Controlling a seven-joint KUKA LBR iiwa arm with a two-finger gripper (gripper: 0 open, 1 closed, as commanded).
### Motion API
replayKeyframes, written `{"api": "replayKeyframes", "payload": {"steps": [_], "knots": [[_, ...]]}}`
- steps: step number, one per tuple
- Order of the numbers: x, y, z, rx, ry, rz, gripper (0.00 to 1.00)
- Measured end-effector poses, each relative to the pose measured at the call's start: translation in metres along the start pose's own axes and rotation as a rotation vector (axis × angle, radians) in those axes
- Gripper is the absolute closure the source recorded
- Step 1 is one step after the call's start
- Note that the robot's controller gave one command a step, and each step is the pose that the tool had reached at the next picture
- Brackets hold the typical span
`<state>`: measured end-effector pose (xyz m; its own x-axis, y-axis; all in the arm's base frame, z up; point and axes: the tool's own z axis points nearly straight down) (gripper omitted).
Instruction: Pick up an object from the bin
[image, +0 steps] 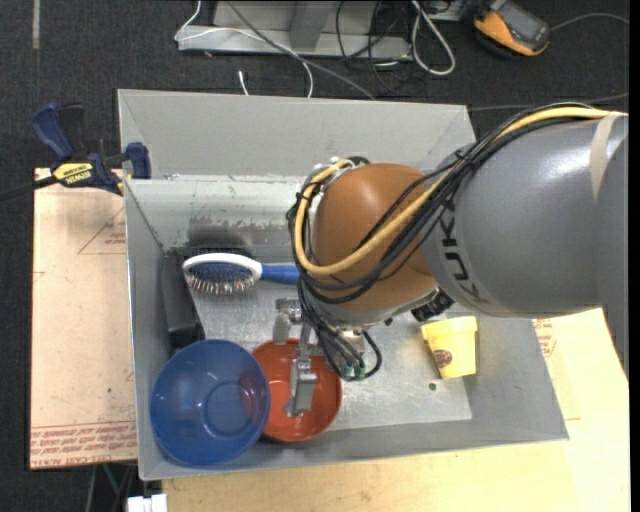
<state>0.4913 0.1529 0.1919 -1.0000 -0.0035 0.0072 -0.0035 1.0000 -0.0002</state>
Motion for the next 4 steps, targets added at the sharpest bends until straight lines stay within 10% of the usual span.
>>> {"api": "replayKeyframes", "payload": {"steps": [1,2,4], "knots": [[-0.002,-0.001,-0.003,-0.001,-0.007,0.004,0.00],[-0.052,-0.039,0.121,-0.003,-0.008,0.052,0.00],[-0.056,-0.040,0.123,-0.005,-0.011,0.007,0.00]]}}
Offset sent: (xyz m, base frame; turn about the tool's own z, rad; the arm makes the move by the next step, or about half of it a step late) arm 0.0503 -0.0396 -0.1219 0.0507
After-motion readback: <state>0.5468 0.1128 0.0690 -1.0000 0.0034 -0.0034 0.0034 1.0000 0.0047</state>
